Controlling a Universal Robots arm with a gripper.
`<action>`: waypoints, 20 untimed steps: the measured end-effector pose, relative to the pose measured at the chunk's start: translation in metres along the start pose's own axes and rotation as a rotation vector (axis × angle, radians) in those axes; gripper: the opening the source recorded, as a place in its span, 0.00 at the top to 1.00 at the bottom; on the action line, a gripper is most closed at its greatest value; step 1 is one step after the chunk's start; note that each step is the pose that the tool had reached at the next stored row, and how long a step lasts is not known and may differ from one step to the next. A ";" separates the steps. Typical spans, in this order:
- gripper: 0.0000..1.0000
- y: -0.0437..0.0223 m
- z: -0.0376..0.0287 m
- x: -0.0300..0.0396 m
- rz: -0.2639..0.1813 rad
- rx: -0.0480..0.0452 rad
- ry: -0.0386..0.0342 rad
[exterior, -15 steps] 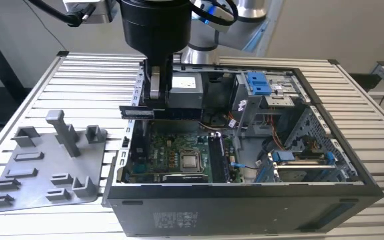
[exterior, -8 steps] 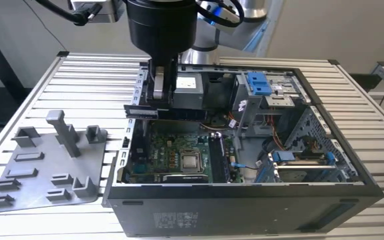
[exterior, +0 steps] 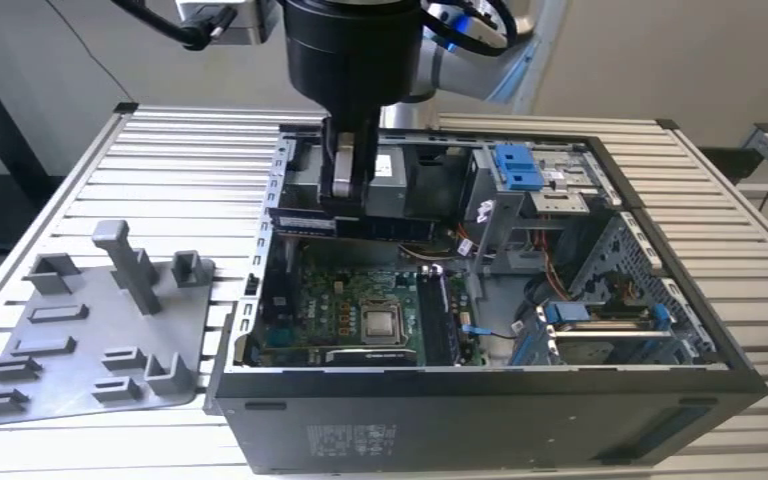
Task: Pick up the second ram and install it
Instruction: 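Pick up the second ram and move it above second insertion slot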
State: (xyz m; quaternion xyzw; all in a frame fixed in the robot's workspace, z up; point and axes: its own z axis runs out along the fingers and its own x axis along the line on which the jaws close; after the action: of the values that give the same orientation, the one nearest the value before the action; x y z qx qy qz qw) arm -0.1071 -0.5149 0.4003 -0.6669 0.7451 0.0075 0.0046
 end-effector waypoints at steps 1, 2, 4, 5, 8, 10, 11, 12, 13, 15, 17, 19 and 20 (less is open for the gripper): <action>0.85 -0.0021 0.0000 -0.0003 0.000 0.0000 0.0000; 0.85 -0.0041 0.0000 -0.0006 0.000 0.0000 0.0000; 0.85 -0.0084 0.0000 -0.0011 0.000 0.0000 0.0001; 0.85 -0.0108 0.0000 -0.0014 0.001 0.0000 0.0000; 0.85 -0.0181 0.0000 -0.0022 0.001 0.0001 -0.0001; 0.85 -0.0241 -0.0001 -0.0029 0.001 0.0000 0.0000; 0.85 -0.0272 -0.0001 -0.0033 0.001 0.0000 0.0000; 0.85 -0.0300 -0.0001 -0.0036 0.001 0.0000 0.0000; 0.85 -0.0326 -0.0001 -0.0039 0.001 0.0000 0.0000; 0.85 -0.0383 -0.0001 -0.0046 0.001 0.0000 0.0000; 0.85 -0.0441 -0.0002 -0.0052 0.002 0.0000 0.0001; 0.85 -0.0498 -0.0002 -0.0059 0.001 0.0000 0.0000; 0.85 -0.0529 -0.0002 -0.0063 0.001 0.0001 0.0000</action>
State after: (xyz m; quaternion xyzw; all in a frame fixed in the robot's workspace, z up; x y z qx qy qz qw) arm -0.0538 -0.5145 0.4003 -0.6663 0.7456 0.0075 0.0046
